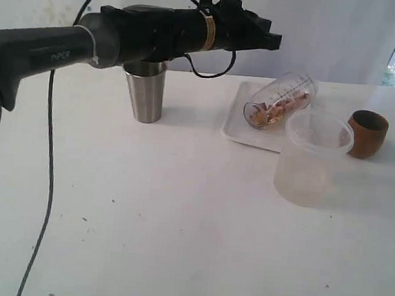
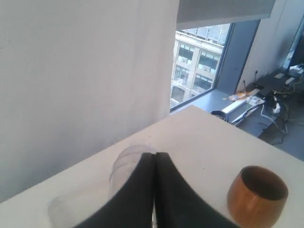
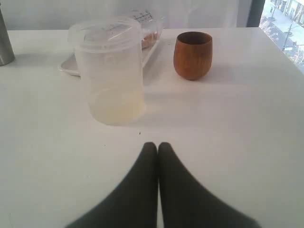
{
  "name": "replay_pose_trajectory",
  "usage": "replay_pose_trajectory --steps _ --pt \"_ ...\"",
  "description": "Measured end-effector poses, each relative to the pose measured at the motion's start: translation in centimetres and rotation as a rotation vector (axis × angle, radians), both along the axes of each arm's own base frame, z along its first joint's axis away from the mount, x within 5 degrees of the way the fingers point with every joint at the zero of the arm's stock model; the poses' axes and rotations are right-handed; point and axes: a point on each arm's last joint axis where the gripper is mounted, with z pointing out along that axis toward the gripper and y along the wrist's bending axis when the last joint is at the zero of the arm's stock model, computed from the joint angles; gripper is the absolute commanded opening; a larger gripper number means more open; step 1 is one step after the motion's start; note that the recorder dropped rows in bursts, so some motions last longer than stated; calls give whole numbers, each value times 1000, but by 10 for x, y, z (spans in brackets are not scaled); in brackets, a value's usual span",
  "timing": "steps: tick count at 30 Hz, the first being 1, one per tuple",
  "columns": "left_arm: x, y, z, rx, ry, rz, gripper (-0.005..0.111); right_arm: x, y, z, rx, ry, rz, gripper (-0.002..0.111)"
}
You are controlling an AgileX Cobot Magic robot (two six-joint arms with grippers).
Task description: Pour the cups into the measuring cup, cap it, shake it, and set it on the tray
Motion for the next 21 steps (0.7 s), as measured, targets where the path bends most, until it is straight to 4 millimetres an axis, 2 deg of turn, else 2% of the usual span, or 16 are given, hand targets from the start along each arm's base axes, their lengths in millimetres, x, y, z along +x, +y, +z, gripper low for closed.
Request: replay_pose_trajectory --steps 4,7,12,13,19,20,21 --pt "-28 9 12 112 -17 57 0 0 0 0 0 0 0 0" --pt "-60 18 37 136 -37 45 0 0 0 0 0 0 0 0" --pt "-101 46 58 196 -46 149 0 0 0 0 0 0 0 0" --pt "-119 59 64 231 -58 195 0 0 0 0 0 0 0 0" --pt "-181 95 90 226 -90 221 0 0 0 0 0 0 0 0" --pt "-208 109 102 212 -119 247 0 0 0 0 0 0 0 0" --pt "-219 115 105 210 -130 263 0 0 0 0 0 0 0 0"
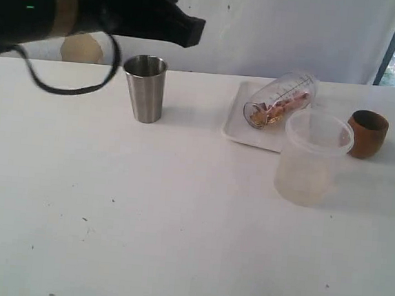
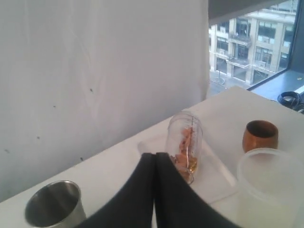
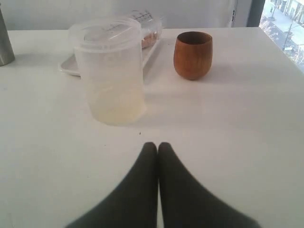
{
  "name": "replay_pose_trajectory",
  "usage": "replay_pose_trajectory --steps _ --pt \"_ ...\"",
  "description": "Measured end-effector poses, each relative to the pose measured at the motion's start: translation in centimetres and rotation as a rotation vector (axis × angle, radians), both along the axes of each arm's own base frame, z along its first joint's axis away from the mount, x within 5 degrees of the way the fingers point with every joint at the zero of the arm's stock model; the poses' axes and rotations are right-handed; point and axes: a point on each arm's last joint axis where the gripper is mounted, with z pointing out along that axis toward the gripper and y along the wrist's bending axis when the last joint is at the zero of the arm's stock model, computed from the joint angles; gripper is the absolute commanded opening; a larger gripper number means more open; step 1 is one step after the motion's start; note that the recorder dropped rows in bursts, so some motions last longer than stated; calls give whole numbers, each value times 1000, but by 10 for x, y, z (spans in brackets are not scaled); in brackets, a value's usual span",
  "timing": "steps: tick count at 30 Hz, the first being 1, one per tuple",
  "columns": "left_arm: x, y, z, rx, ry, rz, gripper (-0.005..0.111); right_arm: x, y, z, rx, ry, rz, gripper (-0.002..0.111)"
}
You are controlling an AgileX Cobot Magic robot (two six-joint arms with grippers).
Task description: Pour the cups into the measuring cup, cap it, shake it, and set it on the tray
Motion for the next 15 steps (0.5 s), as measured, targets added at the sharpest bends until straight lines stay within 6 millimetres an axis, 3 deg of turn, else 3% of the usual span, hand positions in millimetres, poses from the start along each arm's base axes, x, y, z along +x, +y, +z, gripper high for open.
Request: replay_pose_trajectory --steps 4,5,8,10,15 --pt "-49 37 22 -55 -89 57 0 0 0 0 0 0 0 0" --pt "-68 56 29 -110 -112 74 0 0 0 0 0 0 0 0" --pt "-88 80 28 -174 -121 78 0 0 0 0 0 0 0 0" --pt "-109 115 10 -220 -128 105 0 0 0 0 0 0 0 0" --pt "-132 154 -36 -204 -147 147 0 0 0 0 0 0 0 0"
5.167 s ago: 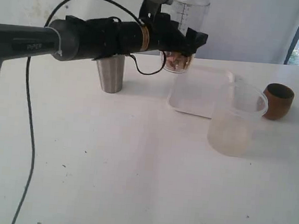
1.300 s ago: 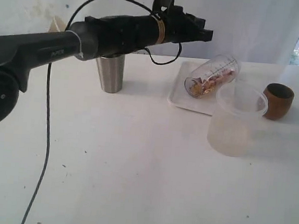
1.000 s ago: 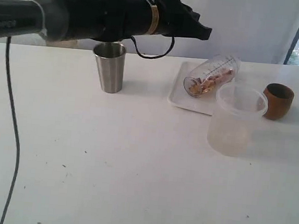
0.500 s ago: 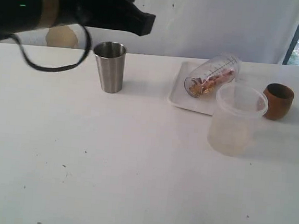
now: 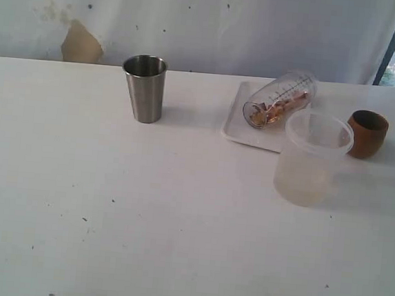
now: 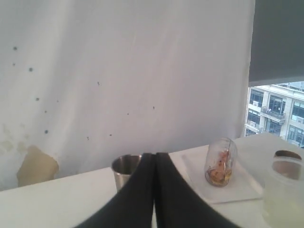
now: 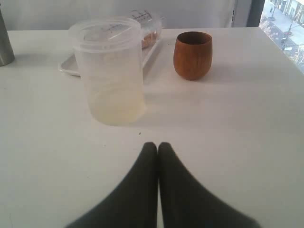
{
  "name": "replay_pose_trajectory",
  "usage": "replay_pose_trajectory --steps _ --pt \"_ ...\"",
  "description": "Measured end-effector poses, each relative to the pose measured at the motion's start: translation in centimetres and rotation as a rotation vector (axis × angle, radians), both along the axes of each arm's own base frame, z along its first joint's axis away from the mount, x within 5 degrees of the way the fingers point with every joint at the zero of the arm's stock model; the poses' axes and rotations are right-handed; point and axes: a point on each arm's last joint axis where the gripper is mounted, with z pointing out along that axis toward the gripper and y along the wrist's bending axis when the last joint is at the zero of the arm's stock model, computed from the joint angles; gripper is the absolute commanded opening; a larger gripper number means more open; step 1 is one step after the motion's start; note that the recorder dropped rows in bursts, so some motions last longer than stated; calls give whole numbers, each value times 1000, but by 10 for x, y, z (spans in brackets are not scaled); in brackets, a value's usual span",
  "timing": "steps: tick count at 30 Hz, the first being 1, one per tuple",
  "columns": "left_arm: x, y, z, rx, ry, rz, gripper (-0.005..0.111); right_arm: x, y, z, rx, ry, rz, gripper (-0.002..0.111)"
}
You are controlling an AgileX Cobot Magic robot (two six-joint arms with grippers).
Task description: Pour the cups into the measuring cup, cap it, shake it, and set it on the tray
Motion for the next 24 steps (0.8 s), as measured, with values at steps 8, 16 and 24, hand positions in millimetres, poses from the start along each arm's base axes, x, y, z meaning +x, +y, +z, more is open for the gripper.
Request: replay_pose_trajectory --steps 8,16,24 --pt "-8 8 -39 -21 73 -33 0 0 0 0 0 0 0 0" --pt "-9 7 -39 -23 76 -47 0 0 0 0 0 0 0 0" --pt "-9 7 -42 -16 81 -51 0 0 0 0 0 0 0 0"
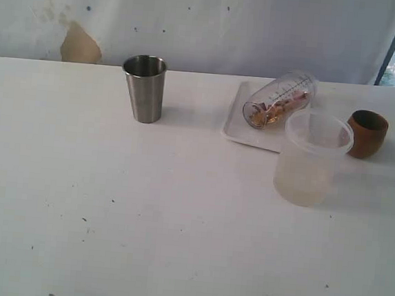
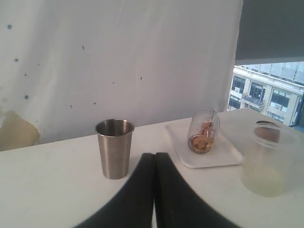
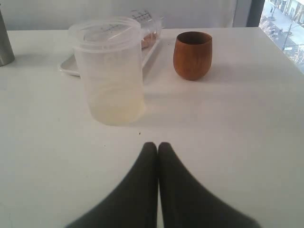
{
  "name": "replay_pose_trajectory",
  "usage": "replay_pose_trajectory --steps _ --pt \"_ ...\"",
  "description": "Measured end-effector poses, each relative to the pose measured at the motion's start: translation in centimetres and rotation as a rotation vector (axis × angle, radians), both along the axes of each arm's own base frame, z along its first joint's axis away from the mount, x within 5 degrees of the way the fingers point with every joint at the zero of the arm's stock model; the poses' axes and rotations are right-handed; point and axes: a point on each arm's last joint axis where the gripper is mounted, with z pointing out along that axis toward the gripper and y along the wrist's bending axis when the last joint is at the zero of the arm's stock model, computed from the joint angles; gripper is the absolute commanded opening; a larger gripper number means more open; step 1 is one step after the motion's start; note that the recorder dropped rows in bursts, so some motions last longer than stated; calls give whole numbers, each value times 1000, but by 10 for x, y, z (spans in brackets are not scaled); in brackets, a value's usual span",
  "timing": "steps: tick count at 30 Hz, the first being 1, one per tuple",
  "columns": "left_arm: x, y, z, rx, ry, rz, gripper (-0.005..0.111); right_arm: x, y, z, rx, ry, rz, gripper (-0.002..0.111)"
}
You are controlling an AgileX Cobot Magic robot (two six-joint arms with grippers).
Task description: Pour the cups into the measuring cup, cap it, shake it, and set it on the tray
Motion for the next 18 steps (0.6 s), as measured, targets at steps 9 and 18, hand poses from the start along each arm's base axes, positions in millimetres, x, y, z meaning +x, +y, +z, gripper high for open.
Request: replay_pose_trajectory --steps 9,18 --pt "-6 -1 -12 -111 164 -48 0 0 0 0 0 0 0 0" --pt "-10 3 -18 94 267 -58 0 0 0 0 0 0 0 0"
